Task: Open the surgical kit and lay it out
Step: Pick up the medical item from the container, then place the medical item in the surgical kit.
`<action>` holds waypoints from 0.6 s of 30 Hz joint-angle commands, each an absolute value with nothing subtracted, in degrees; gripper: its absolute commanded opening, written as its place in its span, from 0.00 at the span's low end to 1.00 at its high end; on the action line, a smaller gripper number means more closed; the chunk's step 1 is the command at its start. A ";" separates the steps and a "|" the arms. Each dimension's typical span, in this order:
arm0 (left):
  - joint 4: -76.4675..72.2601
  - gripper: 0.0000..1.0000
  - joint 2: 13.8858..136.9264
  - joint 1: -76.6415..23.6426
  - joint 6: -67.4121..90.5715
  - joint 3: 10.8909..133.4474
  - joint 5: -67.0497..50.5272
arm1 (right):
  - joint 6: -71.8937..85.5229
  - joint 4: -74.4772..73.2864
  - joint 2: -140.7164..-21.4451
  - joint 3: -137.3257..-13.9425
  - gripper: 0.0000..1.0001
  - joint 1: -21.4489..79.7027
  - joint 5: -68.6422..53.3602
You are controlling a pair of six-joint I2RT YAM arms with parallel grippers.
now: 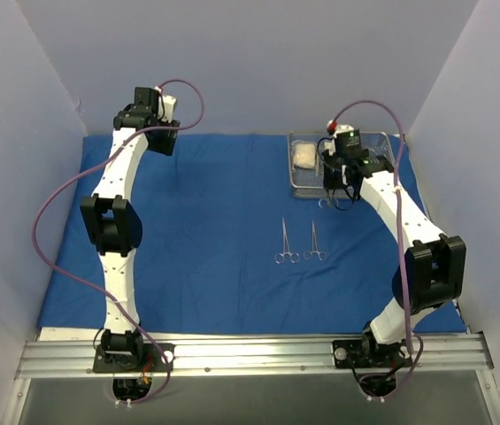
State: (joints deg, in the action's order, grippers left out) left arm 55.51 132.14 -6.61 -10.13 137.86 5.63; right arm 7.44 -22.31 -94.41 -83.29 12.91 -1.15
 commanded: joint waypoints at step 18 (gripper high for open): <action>49.04 0.70 122.00 -6.86 -8.17 126.48 4.13 | 7.91 -28.39 -104.67 -67.06 0.00 10.81 6.32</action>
State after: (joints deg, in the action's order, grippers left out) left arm 51.90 126.82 -7.55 -8.95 127.28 3.64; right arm 9.28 -28.14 -103.74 -66.52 12.01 4.08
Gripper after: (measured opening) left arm 0.704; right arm 0.067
